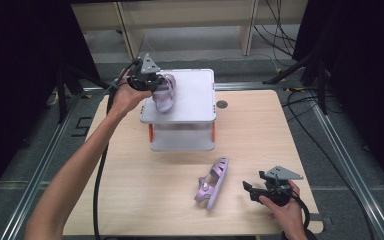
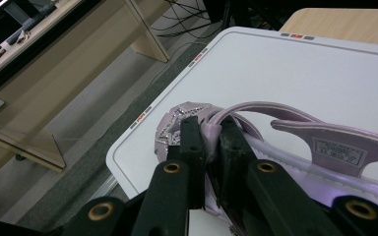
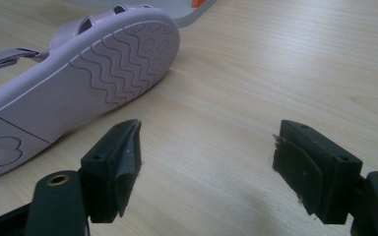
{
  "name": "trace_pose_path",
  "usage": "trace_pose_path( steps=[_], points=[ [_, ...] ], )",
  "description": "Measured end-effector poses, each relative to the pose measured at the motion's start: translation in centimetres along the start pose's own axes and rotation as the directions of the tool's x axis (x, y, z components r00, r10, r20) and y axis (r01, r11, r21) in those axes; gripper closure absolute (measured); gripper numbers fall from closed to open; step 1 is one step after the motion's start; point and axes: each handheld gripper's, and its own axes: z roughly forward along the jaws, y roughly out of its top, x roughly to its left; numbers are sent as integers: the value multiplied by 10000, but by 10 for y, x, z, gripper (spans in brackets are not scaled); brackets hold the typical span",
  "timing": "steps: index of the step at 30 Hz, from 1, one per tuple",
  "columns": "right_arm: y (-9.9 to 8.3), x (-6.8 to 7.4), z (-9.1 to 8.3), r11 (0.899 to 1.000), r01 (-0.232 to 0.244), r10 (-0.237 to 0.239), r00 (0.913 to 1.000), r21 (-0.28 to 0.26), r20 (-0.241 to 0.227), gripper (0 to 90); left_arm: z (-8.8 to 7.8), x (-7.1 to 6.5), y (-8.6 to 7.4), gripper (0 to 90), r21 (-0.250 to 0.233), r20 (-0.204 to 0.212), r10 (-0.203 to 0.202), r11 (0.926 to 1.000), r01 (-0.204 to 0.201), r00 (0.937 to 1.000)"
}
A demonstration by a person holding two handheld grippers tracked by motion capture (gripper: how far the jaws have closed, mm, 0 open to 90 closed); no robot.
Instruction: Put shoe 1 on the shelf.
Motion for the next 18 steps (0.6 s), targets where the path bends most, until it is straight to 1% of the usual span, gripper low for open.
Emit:
trace_pose_path(
  steps=[2, 7, 8, 9, 10, 11, 12, 13, 14, 15, 16, 17, 18],
  points=[
    [0, 0, 0, 10000, -16, 16, 10000, 19, 27, 258, 5, 1, 0, 833, 51, -51, -42, 10000, 43, 10000],
    [0, 0, 0, 10000, -8, 8, 10000, 15, 26, 257, 14, 2, 2, 831, 173, -246, 141, 9998, -137, 9996],
    [0, 0, 0, 10000, -23, 23, 10000, 25, 21, 257, 16, 2, 2, 831, 203, -240, 161, 9997, -156, 9996],
    [0, 1, 0, 9998, -151, 151, 9999, 93, -66, 257, 18, 2, 1, 828, 257, -219, 201, 9995, -196, 9996],
    [0, 1, 0, 9998, -151, 151, 9999, 93, -66, 257, 19, 1, 0, 828, 313, -229, 268, 9992, -261, 9994],
    [0, 1, 0, 9999, -117, 117, 9999, 63, -107, 256, 20, 1, -1, 825, 285, -117, 285, 9992, -281, 9995],
    [0, 0, 0, 10000, -58, 58, 9999, 45, -82, 256, 21, 0, -1, 821, 246, -113, 310, 9992, -307, 9995],
    [0, 1, -1, 9999, -145, 144, 9999, 91, 28, 256, 21, -1, -1, 811, 239, -94, 325, 9992, -323, 9994],
    [0, 1, -1, 9999, -145, 144, 9999, 91, 28, 256, 20, -2, -1, 811, 267, -52, 372, 9990, -370, 9993],
    [0, 0, 0, 10000, -58, 58, 10000, 72, 55, 256, 20, -2, -1, 803, 320, 29, 384, 9987, -385, 9993],
    [0, 0, 0, 10000, -69, 69, 10000, 70, 46, 256, 20, -3, -1, 786, 344, 37, 416, 9985, -417, 9991],
    [0, 3, -1, 9987, -462, 463, 9989, 203, -28, 256, 20, -4, -1, 756, 368, 38, 404, 9985, -405, 9992],
    [-1, 1, 0, 9998, -192, 193, 9998, 81, -101, 256, 19, -4, -1, 704, 405, 22, 385, 9984, -386, 9993]
  ],
)
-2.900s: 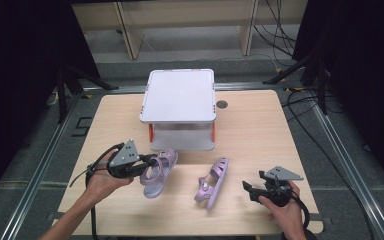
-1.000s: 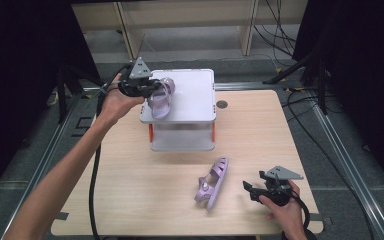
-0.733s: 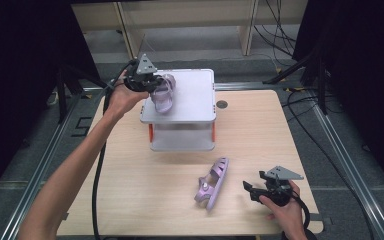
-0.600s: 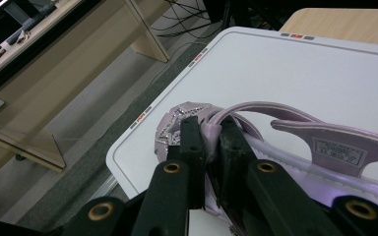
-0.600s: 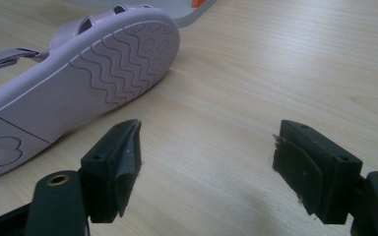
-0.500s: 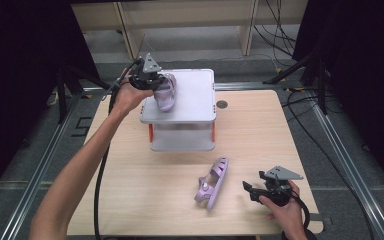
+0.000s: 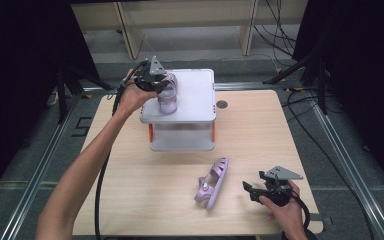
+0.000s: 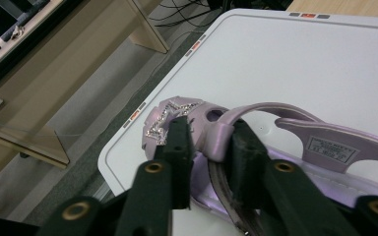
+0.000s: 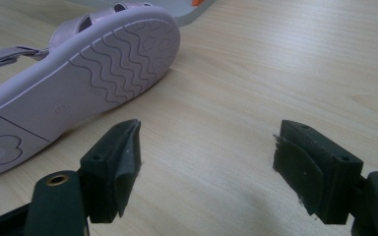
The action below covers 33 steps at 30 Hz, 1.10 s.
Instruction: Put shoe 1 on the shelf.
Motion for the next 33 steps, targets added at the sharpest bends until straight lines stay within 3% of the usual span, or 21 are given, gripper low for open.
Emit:
trace_pose_path(
  steps=[2, 5, 8, 14, 15, 16, 17, 18, 25, 26, 27, 28, 30, 33],
  points=[
    [0, 0, 0, 10000, 64, -64, 9999, -1, 81, 256, -2, 0, 0, 676, -3, -70, -157, 9999, 157, 9999],
    [0, 0, 0, 10000, 44, -44, 10000, 3, 75, 256, -8, 1, 2, 547, -101, -123, -634, 9979, 633, 9979],
    [0, -1, -1, 9999, 144, -143, 9998, -48, 123, 256, -17, 2, 3, 462, -232, -121, -854, 9961, 851, 9963],
    [0, -1, -2, 9999, 106, -105, 9998, -94, 165, 256, -41, -4, -1, 383, -649, 175, -1795, 9815, 1802, 9836],
    [0, 3, -2, 9995, -299, 298, 9995, 40, 65, 256, -46, -5, -2, 369, -703, 186, -1825, 9805, 1834, 9830],
    [0, 3, -2, 9995, -299, 298, 9995, 40, 65, 256, -49, -8, -4, 369, -877, 238, -2014, 9753, 2027, 9792],
    [0, 3, -2, 9995, -301, 301, 9995, 35, 59, 256, -54, -9, -6, 362, -880, 300, -2006, 9753, 2025, 9792],
    [0, 0, -1, 9999, 117, -115, 9998, -108, 147, 256, -58, -11, -8, 353, -898, 378, -2082, 9734, 2108, 9774],
    [1, 1, -1, 10000, 56, -55, 9999, -53, 103, 257, -89, -29, -25, 295, -1074, 764, -2032, 9716, 2107, 9761],
    [1, 1, -1, 9999, 78, -77, 9999, -73, 103, 257, -93, -33, -29, 289, -1243, 876, -2187, 9656, 2285, 9718],
    [1, 4, -2, 9997, -249, 249, 9997, 47, 48, 257, -95, -37, -32, 282, -1389, 1004, -2167, 9634, 2293, 9711],
    [1, 2, -1, 10000, -36, 36, 10000, -30, 86, 256, -99, -41, -36, 276, -1387, 1054, -2140, 9639, 2275, 9711],
    [1, 3, -1, 10000, -51, 52, 9999, -65, 86, 256, -105, -49, -45, 258, -1521, 1114, -2062, 9632, 2217, 9721],
    [1, 5, -1, 9997, -237, 237, 9997, -28, 37, 256, -112, -64, -62, 246, -1651, 1341, -2220, 9560, 2427, 9658]
  ],
)
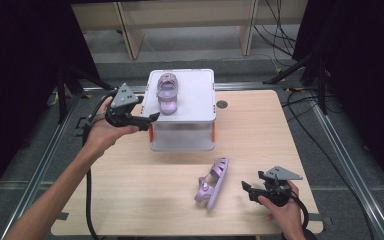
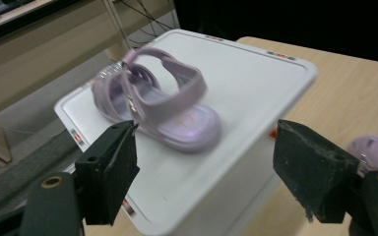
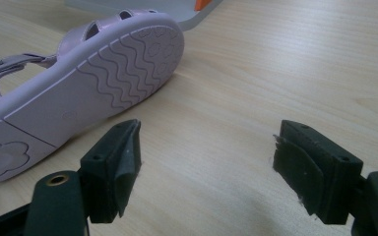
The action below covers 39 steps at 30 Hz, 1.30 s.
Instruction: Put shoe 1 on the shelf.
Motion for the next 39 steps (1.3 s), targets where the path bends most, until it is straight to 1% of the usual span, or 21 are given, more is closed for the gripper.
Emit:
trace_pose_path(
  steps=[2, 4, 9, 13, 15, 16, 17, 18, 20, 23, 25, 28, 29, 31, 32, 34, 35, 36, 37, 38, 39],
  points=[
    [0, 2, 0, 9998, -203, 203, 9998, 19, -5, 256, -4, -7, -12, 246, 96, 143, -68, 9999, 67, 9999],
    [1, -1, 1, 9995, 285, -286, 9996, -130, -32, 256, -8, -15, -26, 245, 150, 291, -59, 9999, 54, 9996],
    [2, 3, 1, 9998, 144, -147, 9996, -139, -227, 250, -15, -35, -65, 233, 174, 197, -138, 9998, 135, 9997],
    [3, 4, 3, 9983, 465, -473, 9986, -345, -228, 250, -15, -50, -101, 207, 283, 483, -455, 9986, 442, 9978],
    [3, 6, 3, 9990, 309, -321, 9988, -324, -362, 250, -14, -54, -113, 197, 403, 552, -544, 9978, 522, 9970],
    [3, 6, 4, 9982, 440, -460, 9977, -401, -494, 250, -14, -55, -119, 191, 357, 593, -350, 9988, 330, 9976],
    [3, 6, 3, 9983, 453, -465, 9983, -370, -342, 250, -15, -57, -123, 187, 420, 559, -350, 9986, 327, 9978],
    [3, 7, 4, 9986, 350, -373, 9977, -405, -567, 250, -16, -58, -128, 186, 429, 517, -290, 9987, 268, 9982],
    [3, 7, 4, 9981, 432, -446, 9985, -439, -305, 250, -18, -59, -135, 186, 381, 473, -340, 9988, 323, 9983],
    [3, 8, 2, 9985, 464, -473, 9984, -290, -296, 250, -19, -63, -146, 184, 232, 485, -541, 9983, 530, 9974],
    [3, 8, 2, 9981, 494, -507, 9981, -360, -357, 250, -20, -64, -155, 182, 380, 520, -552, 9979, 532, 9971],
    [3, 9, 2, 9978, 488, -504, 9981, -448, -343, 250, -19, -68, -170, 182, 342, 307, -805, 9963, 794, 9963],
    [4, 9, 0, 9979, 509, -523, 9980, -399, -358, 250, -19, -71, -177, 182, 534, 26, -631, 9966, 629, 9980],
    [4, 10, 1, 9979, 472, -492, 9977, -438, -467, 251, -18, -76, -186, 182, 767, 93, -609, 9952, 600, 9981],
    [5, 11, -1, 9976, 501, -521, 9977, -472, -423, 250, -18, -79, -190, 182, 1012, 304, -577, 9934, 544, 9979],
    [6, 14, -2, 9967, 526, -554, 9975, -624, -443, 251, -19, -79, -191, 183, 1126, 290, -382, 9930, 347, 9989],
    [6, 14, -2, 9957, 681, -711, 9964, -626, -470, 251, -20, -79, -191, 183, 1013, 299, -598, 9932, 565, 9978],
    [6, 17, -1, 9975, 449, -488, 9962, -549, -727, 251, -21, -79, -190, 183, 874, 230, -815, 9930, 792, 9964],
    [6, 18, -1, 9971, 558, -591, 9963, -524, -628, 251, -24, -76, -190, 183, 918, 117, -590, 9941, 577, 9982],
    [6, 20, -2, 9971, 601, -629, 9962, -472, -609, 251, -27, -78, -191, 183, 715, 101, -960, 9929, 950, 9953],
    [6, 20, -1, 9965, 694, -723, 9954, -473, -627, 251, -30, -79, -193, 182, 662, 62, -958, 9933, 952, 9954]
  ],
)
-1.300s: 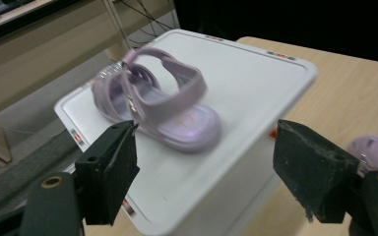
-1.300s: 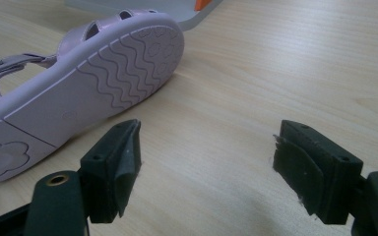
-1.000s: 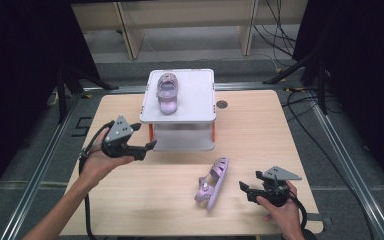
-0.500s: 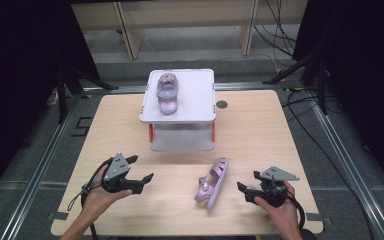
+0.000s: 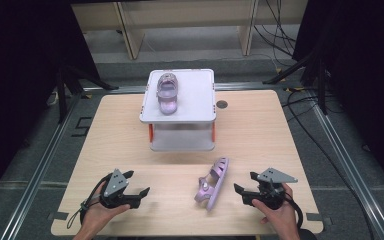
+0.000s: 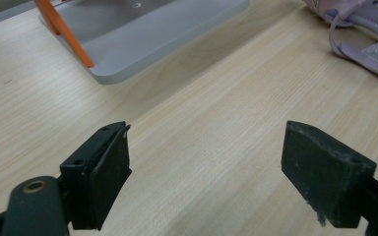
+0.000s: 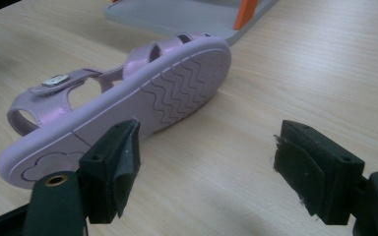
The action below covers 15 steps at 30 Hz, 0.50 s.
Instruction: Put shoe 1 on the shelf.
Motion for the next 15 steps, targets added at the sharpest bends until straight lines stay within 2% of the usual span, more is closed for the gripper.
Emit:
trace_pose_path(
  steps=[1, 4, 5, 6, 8, 9, 10, 11, 12, 13, 14, 15],
  points=[
    [0, 1, 0, 10000, 39, -39, 10000, -58, -24, 252, -4, 0, -2, 182, 171, 24, 161, 9997, -161, 9999],
    [1, 3, 2, 9997, -72, 70, 9999, -231, -79, 255, -11, -3, -11, 182, 413, -4, 180, 9990, -179, 9998],
    [2, 5, 2, 9997, -56, 54, 9999, -235, -104, 255, -12, -5, -14, 182, 423, 49, -43, 9991, 41, 10000],
    [3, 7, 1, 9999, -75, 73, 9998, -112, -172, 255, -14, -4, -17, 182, 587, 52, 135, 9982, -138, 9999],
    [4, 14, 2, 9998, -38, 29, 9991, -218, -422, 255, -16, -4, -20, 182, 827, 73, 32, 9966, -38, 10000],
    [5, 17, 0, 9999, 17, -23, 9987, -122, -510, 255, -16, -2, -20, 183, 880, 79, 250, 9958, -256, 9997],
    [6, 21, 1, 9999, -47, 40, 9979, -111, -642, 256, -16, -2, -20, 183, 987, 137, 217, 9949, -230, 9997],
    [6, 24, 2, 9998, 69, -84, 9975, -210, -707, 257, -15, -3, -20, 183, 986, 129, 261, 9948, -273, 9996],
    [8, 28, 3, 9999, -92, 86, 9964, -63, -841, 258, -15, -4, -20, 183, 922, 144, 257, 9954, -269, 9996],
    [9, 31, 4, 9999, 101, -104, 9972, -44, -740, 258, -15, -3, -19, 183, 1129, 258, 492, 9923, -518, 9985],
    [10, 35, 4, 9999, 126, -120, 9978, 94, -653, 258, -14, -5, -19, 184, 1138, 281, 381, 9927, -411, 9989],
    [12, 38, 5, 9985, 539, -537, 9969, 24, -578, 258, -14, -6, -18, 185, 1096, 316, 484, 9926, -516, 9983]
  ],
)
